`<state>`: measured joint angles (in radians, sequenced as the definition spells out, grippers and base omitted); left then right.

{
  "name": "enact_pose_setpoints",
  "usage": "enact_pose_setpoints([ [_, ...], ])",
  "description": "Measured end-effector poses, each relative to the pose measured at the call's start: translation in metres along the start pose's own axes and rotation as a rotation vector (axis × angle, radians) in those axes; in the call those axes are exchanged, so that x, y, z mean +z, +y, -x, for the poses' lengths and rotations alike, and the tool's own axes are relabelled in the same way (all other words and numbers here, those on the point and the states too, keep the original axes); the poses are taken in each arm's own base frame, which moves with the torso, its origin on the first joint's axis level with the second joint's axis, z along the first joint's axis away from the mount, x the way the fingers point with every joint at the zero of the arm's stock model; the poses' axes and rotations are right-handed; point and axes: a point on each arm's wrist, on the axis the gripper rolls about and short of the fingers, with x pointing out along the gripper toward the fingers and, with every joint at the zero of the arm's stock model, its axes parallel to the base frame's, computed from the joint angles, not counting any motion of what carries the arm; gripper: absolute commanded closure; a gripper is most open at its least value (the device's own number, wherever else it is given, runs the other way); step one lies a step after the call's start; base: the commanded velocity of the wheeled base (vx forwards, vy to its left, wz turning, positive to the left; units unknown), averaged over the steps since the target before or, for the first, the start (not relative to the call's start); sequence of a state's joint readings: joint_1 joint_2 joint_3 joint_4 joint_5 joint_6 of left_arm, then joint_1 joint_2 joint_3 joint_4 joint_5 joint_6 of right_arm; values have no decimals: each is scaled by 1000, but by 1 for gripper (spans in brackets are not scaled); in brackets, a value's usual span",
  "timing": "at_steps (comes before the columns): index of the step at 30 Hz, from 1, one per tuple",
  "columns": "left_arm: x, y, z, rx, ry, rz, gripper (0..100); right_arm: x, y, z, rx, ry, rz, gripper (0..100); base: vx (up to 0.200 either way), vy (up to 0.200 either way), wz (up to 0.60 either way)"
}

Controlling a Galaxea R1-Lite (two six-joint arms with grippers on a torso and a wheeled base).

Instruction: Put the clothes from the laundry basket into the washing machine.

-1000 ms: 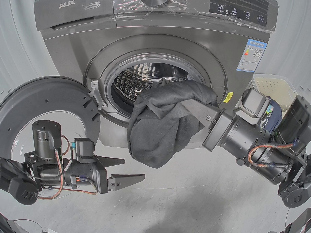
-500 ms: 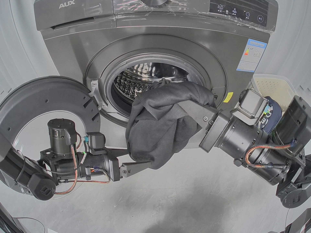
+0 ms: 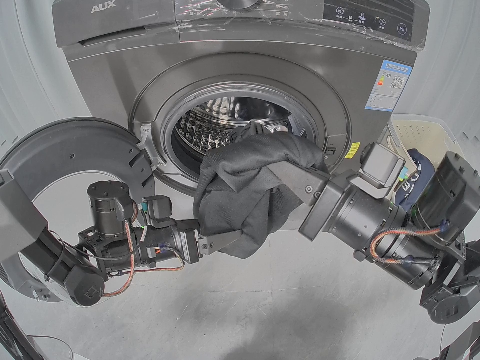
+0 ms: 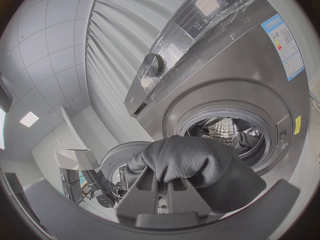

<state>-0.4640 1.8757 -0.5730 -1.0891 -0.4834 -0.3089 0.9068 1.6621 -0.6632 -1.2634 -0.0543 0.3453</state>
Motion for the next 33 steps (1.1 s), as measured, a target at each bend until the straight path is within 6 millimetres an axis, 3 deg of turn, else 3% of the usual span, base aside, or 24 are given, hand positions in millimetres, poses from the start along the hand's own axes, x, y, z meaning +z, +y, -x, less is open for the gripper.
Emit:
enact_pose_setpoints([
  [1,0,0,0,-1,-1,1,100,0,0,0,-2,1,0,100,0,0,0],
  [10,-5,-18,9,-49,-10,-12,100,-4,-5,-3,-17,6,3,100,0,0,0],
  [17,-15,-45,30,-109,15,-23,100,-8,-8,-6,-32,17,6,100,0,0,0],
  [18,-16,-49,33,-117,16,-26,100,-9,-8,-7,-34,20,6,0,0,0,0],
  [26,-6,-70,60,-165,-50,-38,100,-23,-14,-8,-60,69,15,0,0,0,0],
  [33,15,-78,67,-153,-150,-21,100,-37,-18,6,-78,143,25,0,0,0,0],
])
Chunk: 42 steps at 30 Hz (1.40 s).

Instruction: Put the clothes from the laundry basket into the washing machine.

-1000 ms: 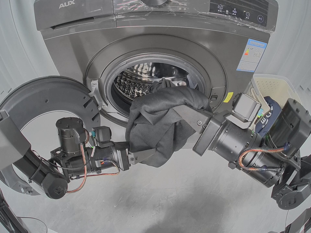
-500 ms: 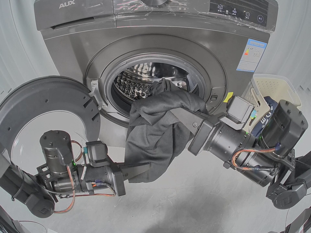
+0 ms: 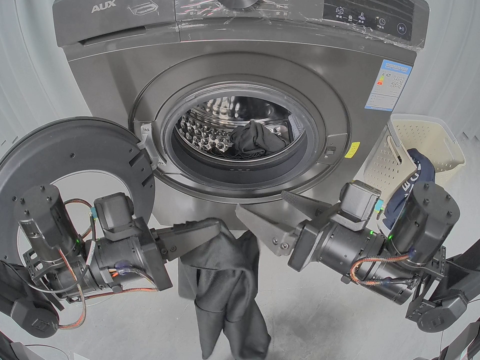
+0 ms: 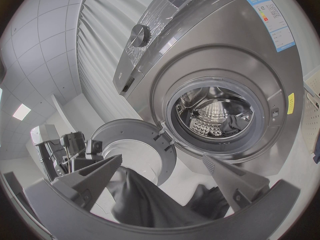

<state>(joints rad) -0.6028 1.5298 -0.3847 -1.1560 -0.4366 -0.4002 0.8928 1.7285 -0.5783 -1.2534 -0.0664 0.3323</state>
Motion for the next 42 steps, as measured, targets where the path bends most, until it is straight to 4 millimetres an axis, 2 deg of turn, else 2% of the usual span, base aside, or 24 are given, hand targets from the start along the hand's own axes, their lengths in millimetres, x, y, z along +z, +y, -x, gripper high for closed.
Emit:
enact_pose_setpoints([
  [10,18,-2,-7,39,-91,-23,100,-11,-11,24,-37,66,79,0,0,0,0],
  [23,25,-7,-4,26,-121,-36,100,-20,-21,33,-54,119,147,0,0,0,0],
  [42,29,-9,-3,3,-150,-31,100,-38,-31,15,-73,164,161,0,0,0,0],
])
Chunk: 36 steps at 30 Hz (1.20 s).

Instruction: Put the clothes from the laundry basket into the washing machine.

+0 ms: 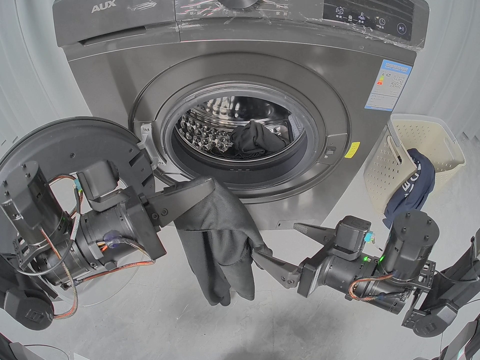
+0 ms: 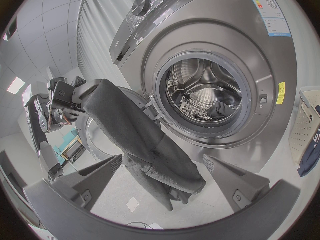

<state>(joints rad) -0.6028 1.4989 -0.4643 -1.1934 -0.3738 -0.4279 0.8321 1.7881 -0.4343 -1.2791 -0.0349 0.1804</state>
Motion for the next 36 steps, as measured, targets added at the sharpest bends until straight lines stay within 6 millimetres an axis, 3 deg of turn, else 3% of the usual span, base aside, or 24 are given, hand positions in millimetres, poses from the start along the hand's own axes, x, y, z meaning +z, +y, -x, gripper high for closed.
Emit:
enact_pose_setpoints([
  [20,3,-3,2,-11,-10,-2,100,-2,-37,-51,-106,-35,16,0,0,0,0],
  [36,0,2,-5,1,-1,14,100,-25,-23,-67,-40,-9,26,0,0,0,0],
])
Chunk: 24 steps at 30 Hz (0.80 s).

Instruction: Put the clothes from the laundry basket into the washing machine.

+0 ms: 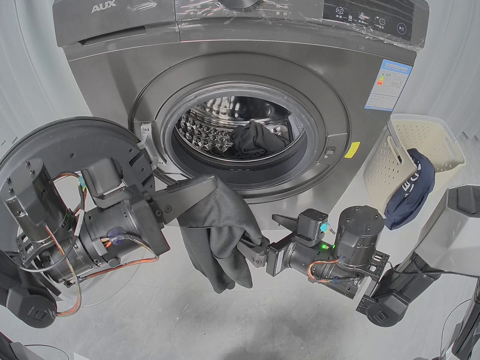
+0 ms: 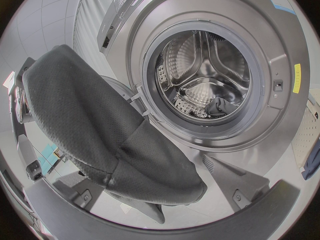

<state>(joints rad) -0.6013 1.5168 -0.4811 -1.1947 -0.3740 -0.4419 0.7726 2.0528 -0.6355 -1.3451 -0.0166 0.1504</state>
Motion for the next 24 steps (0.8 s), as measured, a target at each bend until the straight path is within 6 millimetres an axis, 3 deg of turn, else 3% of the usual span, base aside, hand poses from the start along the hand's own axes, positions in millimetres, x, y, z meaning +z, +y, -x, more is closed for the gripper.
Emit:
enact_pose_setpoints([
  [11,-1,1,-2,0,2,1,100,7,8,-18,77,-92,1,0,0,0,0],
  [12,0,1,-2,0,2,1,100,7,8,-19,80,-104,1,100,0,0,0],
  [19,-4,2,-1,7,16,7,100,9,12,-21,95,-145,3,100,0,0,0],
  [24,-10,6,-3,17,37,16,100,18,15,-8,102,-153,3,100,0,0,0],
])
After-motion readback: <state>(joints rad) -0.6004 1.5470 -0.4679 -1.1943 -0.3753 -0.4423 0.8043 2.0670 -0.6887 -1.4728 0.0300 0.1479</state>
